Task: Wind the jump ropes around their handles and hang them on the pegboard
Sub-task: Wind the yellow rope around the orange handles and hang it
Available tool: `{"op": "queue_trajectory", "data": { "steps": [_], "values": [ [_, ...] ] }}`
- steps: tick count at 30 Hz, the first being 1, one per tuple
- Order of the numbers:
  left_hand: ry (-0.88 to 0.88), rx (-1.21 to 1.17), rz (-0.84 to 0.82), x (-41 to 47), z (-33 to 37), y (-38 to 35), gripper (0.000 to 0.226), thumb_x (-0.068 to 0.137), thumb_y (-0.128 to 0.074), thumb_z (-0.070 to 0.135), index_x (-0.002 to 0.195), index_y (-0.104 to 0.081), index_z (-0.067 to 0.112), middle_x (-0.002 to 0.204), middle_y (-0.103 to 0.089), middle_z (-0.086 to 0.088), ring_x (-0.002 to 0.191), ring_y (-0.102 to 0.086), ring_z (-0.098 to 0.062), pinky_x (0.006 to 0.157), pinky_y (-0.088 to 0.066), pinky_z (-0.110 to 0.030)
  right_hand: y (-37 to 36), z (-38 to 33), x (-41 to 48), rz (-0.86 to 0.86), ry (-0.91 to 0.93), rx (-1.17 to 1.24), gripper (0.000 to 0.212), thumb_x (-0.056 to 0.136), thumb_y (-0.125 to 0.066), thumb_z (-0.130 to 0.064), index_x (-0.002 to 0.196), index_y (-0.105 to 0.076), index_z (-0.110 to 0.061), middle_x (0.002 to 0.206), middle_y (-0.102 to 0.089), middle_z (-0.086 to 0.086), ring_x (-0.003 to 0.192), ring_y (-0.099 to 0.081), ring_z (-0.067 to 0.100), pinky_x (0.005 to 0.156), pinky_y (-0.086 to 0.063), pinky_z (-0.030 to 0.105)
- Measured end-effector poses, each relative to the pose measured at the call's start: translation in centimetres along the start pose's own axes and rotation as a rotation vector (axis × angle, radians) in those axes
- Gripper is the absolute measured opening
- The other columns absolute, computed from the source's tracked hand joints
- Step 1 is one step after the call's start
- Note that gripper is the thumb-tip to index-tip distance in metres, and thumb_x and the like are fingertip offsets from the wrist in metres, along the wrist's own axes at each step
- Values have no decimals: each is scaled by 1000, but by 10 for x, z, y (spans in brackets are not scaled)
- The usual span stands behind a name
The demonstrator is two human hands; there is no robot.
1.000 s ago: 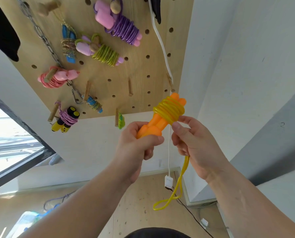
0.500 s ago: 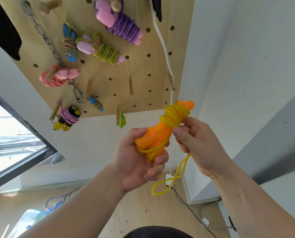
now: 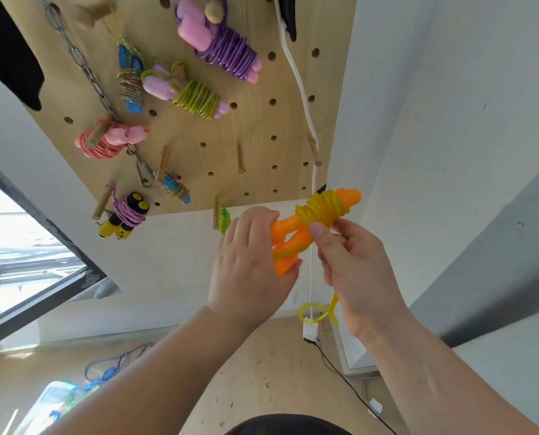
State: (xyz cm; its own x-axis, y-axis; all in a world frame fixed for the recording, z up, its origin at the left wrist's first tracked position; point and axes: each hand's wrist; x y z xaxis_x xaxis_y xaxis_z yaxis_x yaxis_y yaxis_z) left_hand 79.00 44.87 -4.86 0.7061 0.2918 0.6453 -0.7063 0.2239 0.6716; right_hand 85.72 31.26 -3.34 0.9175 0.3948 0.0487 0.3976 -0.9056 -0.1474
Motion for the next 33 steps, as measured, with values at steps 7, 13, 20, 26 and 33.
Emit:
{"op": "queue_trajectory", "data": {
  "steps": [7, 13, 20, 26, 33],
  "values": [
    [271, -212, -118, 18, 9, 26, 60, 62, -90, 34, 115, -63, 27, 96, -68, 13, 81, -65, -9, 70, -49, -22, 6, -12, -1, -114, 111, -142, 37, 93, -56, -43, 122, -68, -24, 59, -42, 5, 58, -37, 15, 54, -33, 27],
    [697, -715, -246, 20, 9, 22, 61, 43, -88, 34, 100, -69, 23, 86, -71, 3, 66, -64, -7, 59, -50, -28, 14, -14, 6, -263, 32, -32, 30, 96, -61, -40, 119, -69, -23, 63, -33, 13, 54, -31, 12, 49, -28, 21],
    [876, -1401, -497, 18, 6, 29, 65, 47, -79, 30, 102, -65, -2, 84, -67, -19, 58, -59, -23, 49, -44, -28, 18, -2, 11, -364, 24, 49, 63, 81, -73, -50, 133, -60, -16, 62, -35, 8, 53, -33, 12, 49, -28, 23],
    [895, -1637, -806, 17, -5, 32, 76, 50, -88, 46, 102, -65, -5, 82, -64, -24, 50, -56, -26, 44, -41, -25, 26, -1, 11, -257, 184, -201, 31, 93, -57, -39, 102, -73, -14, 58, -44, -4, 53, -37, 8, 52, -33, 18],
    [920, -1898, -993, 10, -5, 23, 67, 67, -80, 50, 104, -68, -4, 83, -66, -21, 51, -61, -24, 45, -42, -22, 21, -3, 11, -399, 82, -183, 20, 91, -60, -51, 104, -66, -37, 65, -41, 15, 56, -38, 12, 53, -34, 20]
  ]
}}
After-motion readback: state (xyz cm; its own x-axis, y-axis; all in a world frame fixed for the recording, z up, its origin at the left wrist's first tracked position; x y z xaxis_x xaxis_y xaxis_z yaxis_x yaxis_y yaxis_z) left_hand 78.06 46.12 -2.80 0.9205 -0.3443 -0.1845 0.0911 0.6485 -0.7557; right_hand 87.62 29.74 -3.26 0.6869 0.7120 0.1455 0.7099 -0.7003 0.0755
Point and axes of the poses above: each hand's wrist, its own x-axis towards the middle knuckle, its own y-axis out of the back of the hand, z = x × y
